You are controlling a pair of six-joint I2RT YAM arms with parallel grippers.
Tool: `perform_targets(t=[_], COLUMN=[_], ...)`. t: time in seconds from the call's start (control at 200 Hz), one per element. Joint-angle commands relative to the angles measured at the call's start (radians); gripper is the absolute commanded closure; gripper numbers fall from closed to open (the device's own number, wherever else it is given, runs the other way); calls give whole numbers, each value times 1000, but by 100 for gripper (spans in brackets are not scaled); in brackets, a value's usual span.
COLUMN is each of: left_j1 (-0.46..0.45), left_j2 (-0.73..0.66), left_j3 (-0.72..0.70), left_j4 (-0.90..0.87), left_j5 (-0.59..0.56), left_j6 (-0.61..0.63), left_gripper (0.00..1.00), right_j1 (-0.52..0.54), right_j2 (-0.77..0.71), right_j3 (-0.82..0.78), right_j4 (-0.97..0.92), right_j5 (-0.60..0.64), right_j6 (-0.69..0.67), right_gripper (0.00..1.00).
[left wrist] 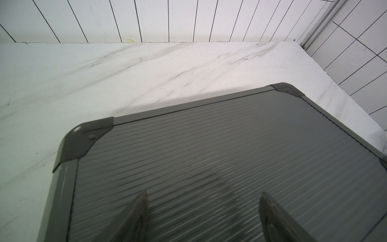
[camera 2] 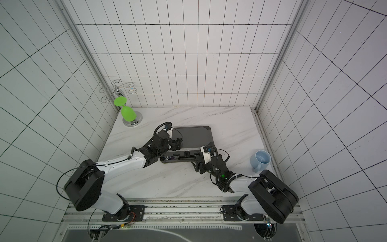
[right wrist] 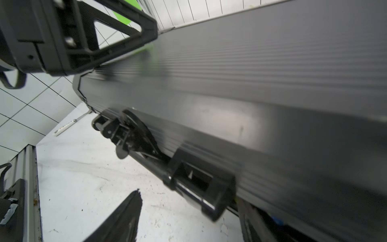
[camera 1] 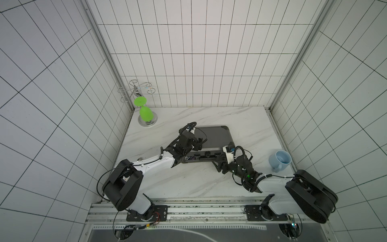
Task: Close the poker set cases
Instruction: Close the lid of the poker set case.
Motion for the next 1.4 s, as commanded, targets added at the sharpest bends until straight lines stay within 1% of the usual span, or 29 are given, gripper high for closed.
perform_targets(t=[0.0, 0.1, 0.2, 0.35, 0.4, 0.44, 0.52, 0.64, 0.74, 1.049, 1.129, 1.194, 1.269, 1.394], left_j1=[1, 1, 1, 1, 2, 1, 2, 1, 1, 1, 1, 1, 1, 1], left_j2=[2, -4, -6, -1, 0, 0, 2, 2, 9, 25, 22, 19, 17, 22], left_j3=[-36, -41, -41, -37, -37, -38, -36, -37, -38, -73, -83, -91, -98, -94], left_j4=[-43, -41, -42, -48, -50, -52, -56, -58, -56, -44, -44, -41, -39, -47], left_j5=[13, 10, 7, 0, -5, -10, -15, -19, -19, -15, -13, -10, -10, -4], left_j6=[-27, -27, -25, -21, -20, -19, -16, -13, -14, -26, -33, -37, -40, -38], left_gripper=[18, 18, 18, 18, 18, 18, 18, 18, 18, 18, 19, 19, 20, 20], right_j1=[-10, -13, -16, -16, -16, -16, -15, -4, 15, 55, 62, 68, 69, 69], right_j2=[39, 88, 131, 144, 132, 117, 77, 20, -6, -125, -147, -157, -169, -231], right_j3=[62, 90, 85, 55, 43, 35, 22, 12, -18, -121, -125, -119, -127, -135], right_j4=[142, 160, 221, 290, 301, 299, 276, 157, 103, 37, -17, -94, -129, -148], right_j5=[-40, -71, -110, -168, -186, -200, -220, -201, -165, -125, -84, -6, 43, 63], right_j6=[-22, -30, -22, -4, 5, 11, 24, 28, 31, 70, 89, 107, 112, 118], right_gripper=[27, 29, 35, 57, 62, 62, 61, 49, 44, 44, 42, 38, 36, 34])
